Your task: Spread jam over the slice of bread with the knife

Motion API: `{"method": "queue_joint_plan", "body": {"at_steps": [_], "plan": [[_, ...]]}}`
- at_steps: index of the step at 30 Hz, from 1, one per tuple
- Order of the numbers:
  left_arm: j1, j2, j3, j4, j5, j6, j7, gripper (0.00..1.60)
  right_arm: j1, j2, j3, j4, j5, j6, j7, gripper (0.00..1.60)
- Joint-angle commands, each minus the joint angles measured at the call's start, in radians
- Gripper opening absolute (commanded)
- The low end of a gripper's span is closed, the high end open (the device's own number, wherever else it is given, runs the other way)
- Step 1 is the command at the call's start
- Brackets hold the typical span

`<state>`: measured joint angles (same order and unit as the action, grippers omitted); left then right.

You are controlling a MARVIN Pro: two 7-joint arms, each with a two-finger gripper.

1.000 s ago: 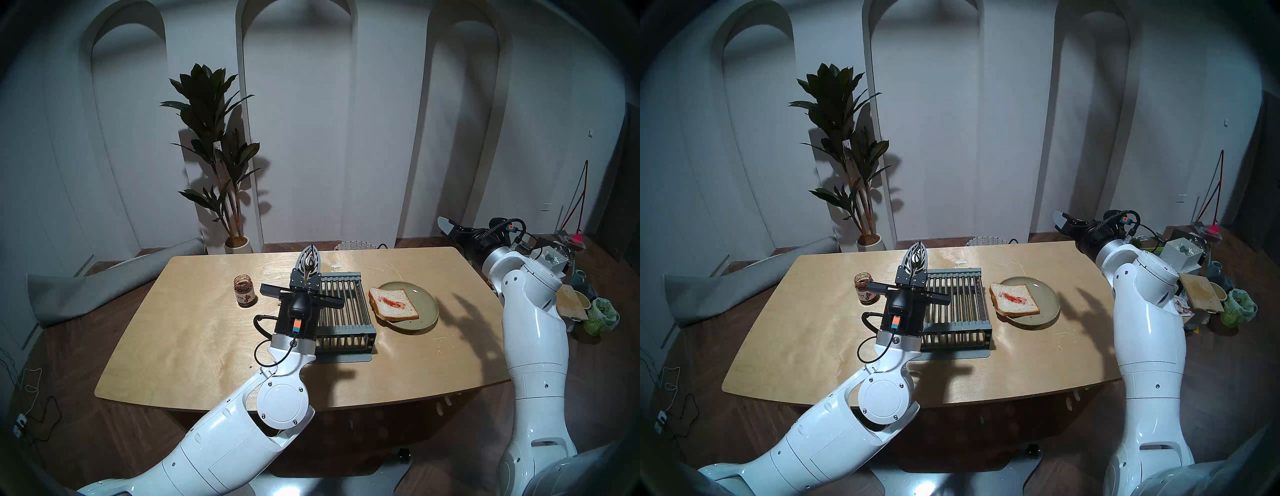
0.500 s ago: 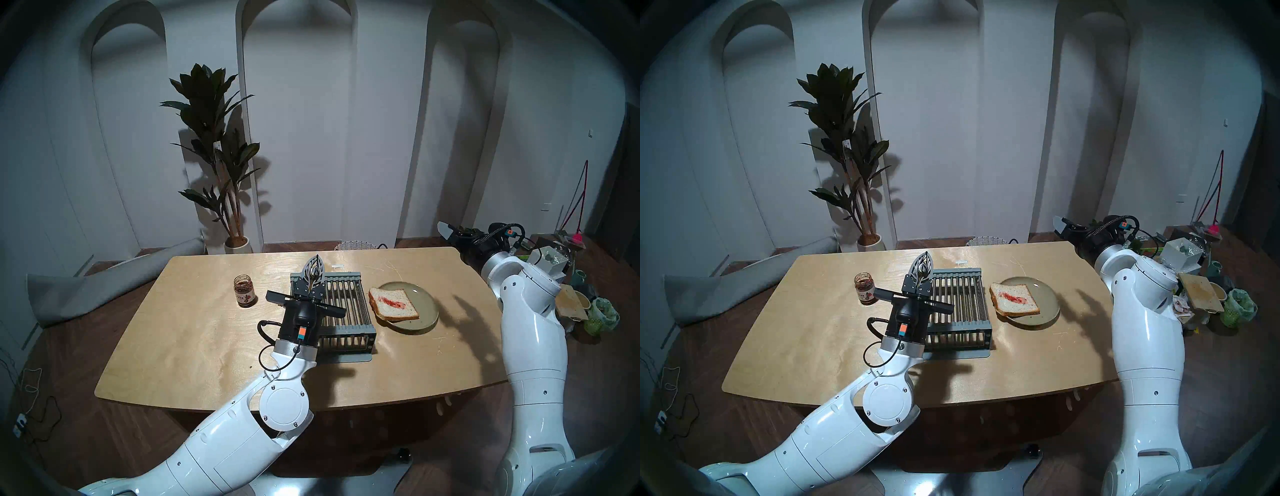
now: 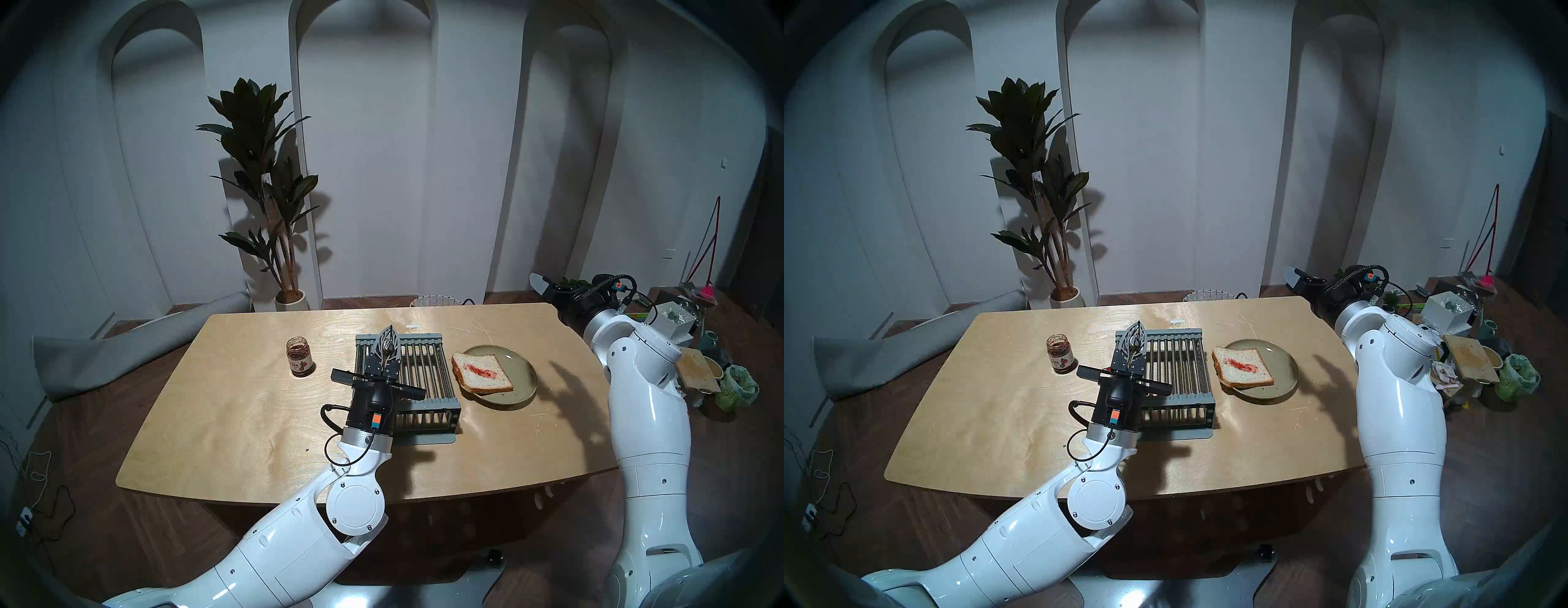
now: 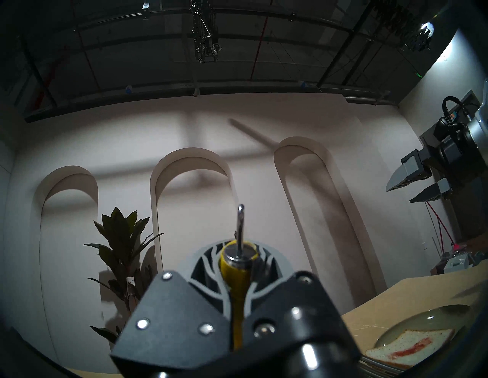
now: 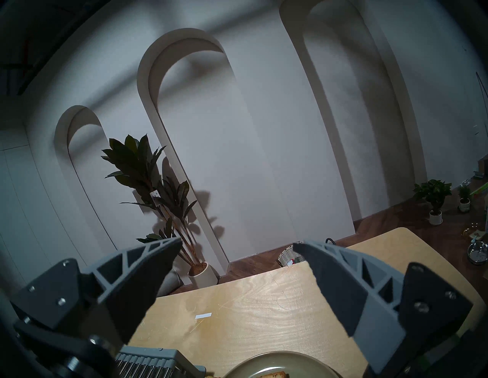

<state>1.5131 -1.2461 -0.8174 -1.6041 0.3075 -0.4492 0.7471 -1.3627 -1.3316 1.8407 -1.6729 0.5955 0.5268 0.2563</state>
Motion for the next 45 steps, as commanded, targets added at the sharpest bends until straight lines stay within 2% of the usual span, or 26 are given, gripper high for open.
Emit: {"method": "queue_joint_plan", "body": {"at_steps": [1, 19, 30, 32, 34, 35, 36, 38, 39, 44, 45], "plan": [[0.015, -0.008, -0.003, -0.015, 0.021, -0.007, 0.037, 0.00, 0.019, 0.004, 0.001, -0.016, 0.003, -0.002, 0.003, 1.60], [0.049, -0.013, -0.010, -0.028, -0.090, -0.019, 0.045, 0.00, 0.014, 0.000, -0.007, -0.035, 0.010, 0.004, 0.002, 1.60], [0.067, -0.017, 0.000, -0.028, -0.110, -0.011, 0.054, 0.00, 0.011, 0.005, -0.010, -0.036, 0.012, 0.005, 0.003, 1.60], [0.070, -0.011, 0.006, -0.030, -0.112, -0.015, 0.048, 0.18, 0.011, 0.007, -0.011, -0.034, 0.012, 0.005, 0.004, 1.60], [0.075, -0.010, 0.011, -0.030, -0.083, 0.006, 0.059, 0.47, 0.013, 0.009, -0.012, -0.029, 0.010, 0.003, 0.004, 1.60], [0.075, -0.006, 0.016, -0.028, -0.080, -0.002, 0.057, 0.75, 0.015, 0.009, -0.013, -0.026, 0.010, 0.002, 0.005, 1.60], [0.077, -0.002, 0.019, -0.032, -0.082, 0.001, 0.054, 1.16, 0.016, 0.009, -0.012, -0.021, 0.010, 0.002, 0.002, 1.60], [0.080, -0.002, 0.021, -0.037, -0.086, 0.008, 0.058, 0.84, 0.020, 0.009, -0.012, -0.011, 0.011, -0.001, 0.002, 1.60], [0.081, -0.001, 0.021, -0.040, -0.085, 0.012, 0.058, 0.78, 0.021, 0.009, -0.012, -0.007, 0.011, -0.002, 0.003, 1.60], [0.091, 0.008, 0.023, -0.064, -0.067, 0.044, 0.072, 0.78, 0.022, 0.008, -0.007, 0.004, 0.022, -0.005, 0.011, 1.60], [0.092, 0.009, 0.024, -0.067, -0.067, 0.047, 0.074, 0.70, 0.022, 0.009, -0.006, 0.006, 0.023, -0.005, 0.012, 1.60]]}}
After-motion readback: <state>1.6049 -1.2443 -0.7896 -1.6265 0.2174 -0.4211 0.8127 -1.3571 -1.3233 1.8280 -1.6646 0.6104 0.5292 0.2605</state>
